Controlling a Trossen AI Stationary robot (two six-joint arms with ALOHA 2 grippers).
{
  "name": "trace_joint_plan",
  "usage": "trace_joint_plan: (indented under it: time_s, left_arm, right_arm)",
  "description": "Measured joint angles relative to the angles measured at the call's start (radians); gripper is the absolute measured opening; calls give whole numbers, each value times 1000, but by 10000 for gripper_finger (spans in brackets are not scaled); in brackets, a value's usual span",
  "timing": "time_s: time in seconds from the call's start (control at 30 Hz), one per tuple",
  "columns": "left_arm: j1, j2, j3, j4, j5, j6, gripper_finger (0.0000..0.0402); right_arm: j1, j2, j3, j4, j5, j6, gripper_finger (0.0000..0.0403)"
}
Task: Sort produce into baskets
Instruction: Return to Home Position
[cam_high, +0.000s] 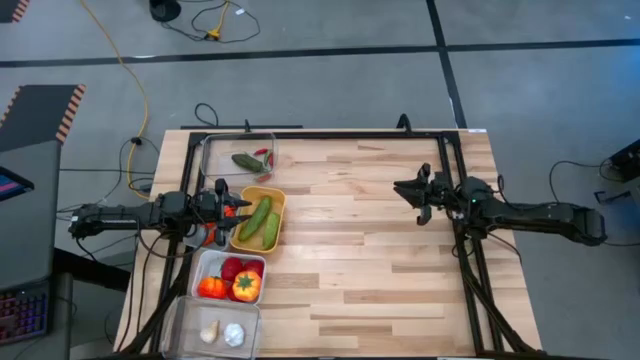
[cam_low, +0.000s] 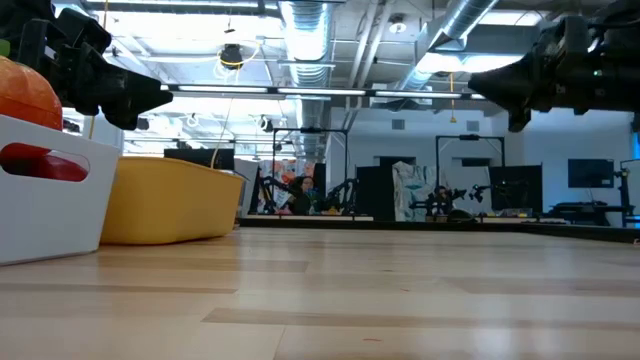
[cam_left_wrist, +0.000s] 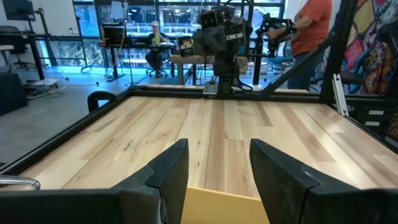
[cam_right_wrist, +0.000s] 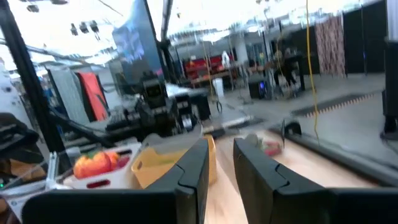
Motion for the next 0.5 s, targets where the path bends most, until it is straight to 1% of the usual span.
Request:
trace_joint_plan:
  time_s: [0.13,0.5]
  left_arm:
    - [0,0,0,0,0,0,157]
    - [0,0,0,0,0,0,157]
  right_arm:
    - [0,-63,0,-6,-27,-22,102]
    - [0,-218,-1,-67,-33,-25,102]
